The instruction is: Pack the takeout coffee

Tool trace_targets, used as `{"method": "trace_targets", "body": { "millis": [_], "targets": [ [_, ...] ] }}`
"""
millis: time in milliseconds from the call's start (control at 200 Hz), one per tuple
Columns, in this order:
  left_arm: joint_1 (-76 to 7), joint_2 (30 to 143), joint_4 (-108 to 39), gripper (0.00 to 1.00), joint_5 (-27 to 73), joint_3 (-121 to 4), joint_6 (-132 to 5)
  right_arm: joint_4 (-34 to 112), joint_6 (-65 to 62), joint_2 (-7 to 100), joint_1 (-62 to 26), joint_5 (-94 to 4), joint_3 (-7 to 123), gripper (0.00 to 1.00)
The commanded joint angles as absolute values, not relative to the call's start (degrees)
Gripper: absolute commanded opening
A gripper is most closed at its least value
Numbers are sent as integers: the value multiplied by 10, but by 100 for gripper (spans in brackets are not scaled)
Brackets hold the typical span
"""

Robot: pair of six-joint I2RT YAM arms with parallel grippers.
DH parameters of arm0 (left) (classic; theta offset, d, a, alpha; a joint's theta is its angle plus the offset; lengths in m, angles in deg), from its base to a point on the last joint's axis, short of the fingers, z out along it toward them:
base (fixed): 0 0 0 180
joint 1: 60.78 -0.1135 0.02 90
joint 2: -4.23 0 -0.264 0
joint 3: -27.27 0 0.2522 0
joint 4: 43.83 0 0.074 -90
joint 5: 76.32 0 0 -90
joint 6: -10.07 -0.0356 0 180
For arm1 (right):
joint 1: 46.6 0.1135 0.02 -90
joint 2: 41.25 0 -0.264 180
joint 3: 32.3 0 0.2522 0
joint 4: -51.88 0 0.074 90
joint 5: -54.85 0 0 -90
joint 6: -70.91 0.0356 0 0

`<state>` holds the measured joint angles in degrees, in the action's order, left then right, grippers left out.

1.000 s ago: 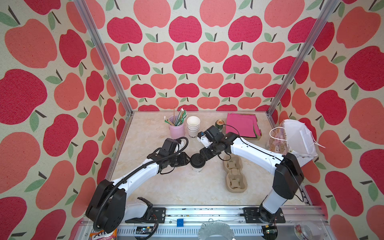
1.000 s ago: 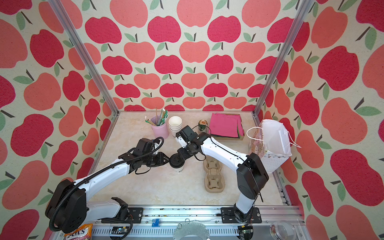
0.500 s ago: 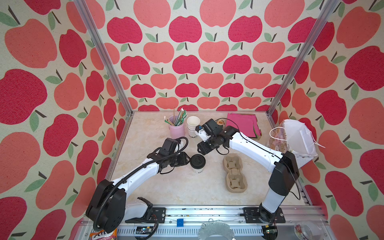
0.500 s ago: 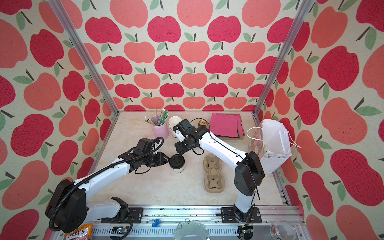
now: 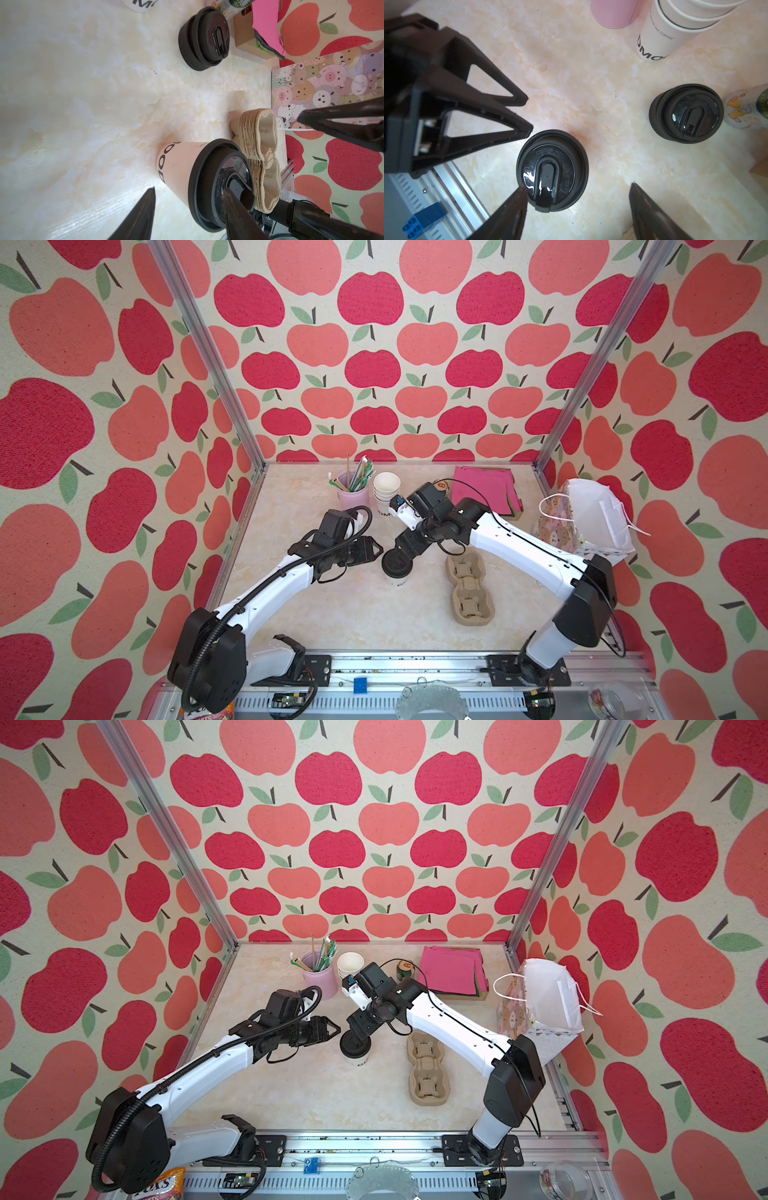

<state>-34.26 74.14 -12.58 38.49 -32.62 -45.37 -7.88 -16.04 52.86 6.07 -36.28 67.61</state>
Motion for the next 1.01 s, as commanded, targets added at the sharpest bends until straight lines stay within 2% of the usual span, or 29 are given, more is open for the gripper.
{"method": "trace_targets", "body": {
  "millis": [0, 180, 380, 640, 1000],
  "targets": [
    [-369, 706, -112, 60, 361, -317, -467, -95, -178, 520, 80, -341, 664, 84],
    [-425, 647, -105, 68, 361, -287, -469, -102, -176, 540, 101, -324, 668, 92],
    [-459, 607, -99, 82, 358, -260, -467, -113, -179, 568, 118, -306, 680, 98],
    [-465, 605, -107, 94, 362, -246, -461, -130, -181, 600, 126, -291, 700, 97],
    [-466, 614, -122, 98, 368, -238, -458, -130, -185, 618, 138, -284, 707, 87]
  ]
}}
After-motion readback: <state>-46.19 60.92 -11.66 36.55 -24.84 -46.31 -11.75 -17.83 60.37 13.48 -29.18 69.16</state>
